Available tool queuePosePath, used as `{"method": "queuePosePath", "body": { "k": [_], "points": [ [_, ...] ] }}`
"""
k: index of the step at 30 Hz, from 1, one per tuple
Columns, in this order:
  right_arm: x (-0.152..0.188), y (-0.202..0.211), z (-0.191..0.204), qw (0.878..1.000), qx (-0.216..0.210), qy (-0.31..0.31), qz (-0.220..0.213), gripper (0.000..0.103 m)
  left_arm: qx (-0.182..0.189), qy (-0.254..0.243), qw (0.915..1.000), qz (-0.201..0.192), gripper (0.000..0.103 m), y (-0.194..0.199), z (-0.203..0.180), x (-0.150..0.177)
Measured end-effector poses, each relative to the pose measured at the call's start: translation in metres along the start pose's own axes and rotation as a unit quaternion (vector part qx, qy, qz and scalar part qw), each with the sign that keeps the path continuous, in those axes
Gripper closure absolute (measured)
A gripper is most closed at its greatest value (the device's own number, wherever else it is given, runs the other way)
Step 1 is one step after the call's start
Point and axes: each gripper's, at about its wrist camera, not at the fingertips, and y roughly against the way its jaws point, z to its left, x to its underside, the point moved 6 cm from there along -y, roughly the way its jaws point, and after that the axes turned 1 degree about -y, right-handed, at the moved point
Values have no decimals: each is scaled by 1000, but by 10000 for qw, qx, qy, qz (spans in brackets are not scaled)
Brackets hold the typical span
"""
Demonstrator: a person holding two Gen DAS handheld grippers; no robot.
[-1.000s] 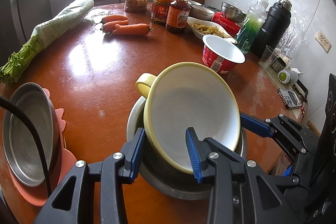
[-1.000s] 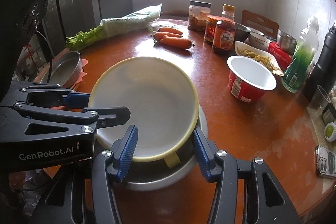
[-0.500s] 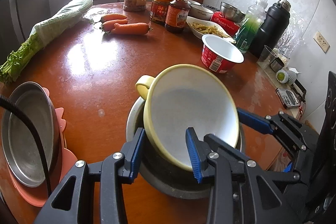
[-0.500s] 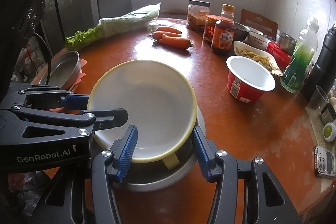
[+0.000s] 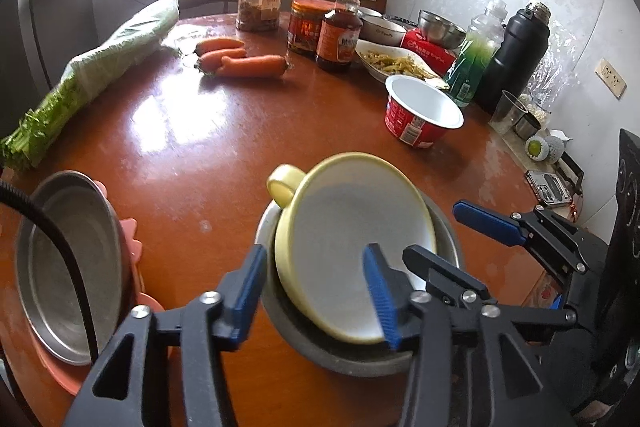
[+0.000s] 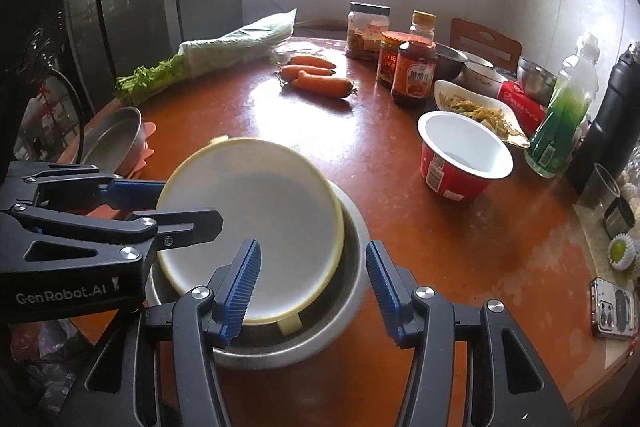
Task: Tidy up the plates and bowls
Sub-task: 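Open the left tool to release the yellow bowl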
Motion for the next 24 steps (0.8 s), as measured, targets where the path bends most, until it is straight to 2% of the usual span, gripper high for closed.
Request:
{"method": "queuePosePath", "body": {
  "k": [5,7,24],
  "points": [
    [-4,2,-1,10000,9,-39,-25,44,-61,48,9999,-86,49,7,5,-5],
    [-5,4,-1,10000,18,-48,-71,40,-71,54,9999,-137,48,10,5,-6],
    [-16,20,-13,9996,6,-137,-265,37,-254,67,9988,-415,42,27,1,-19]
  ]
}}
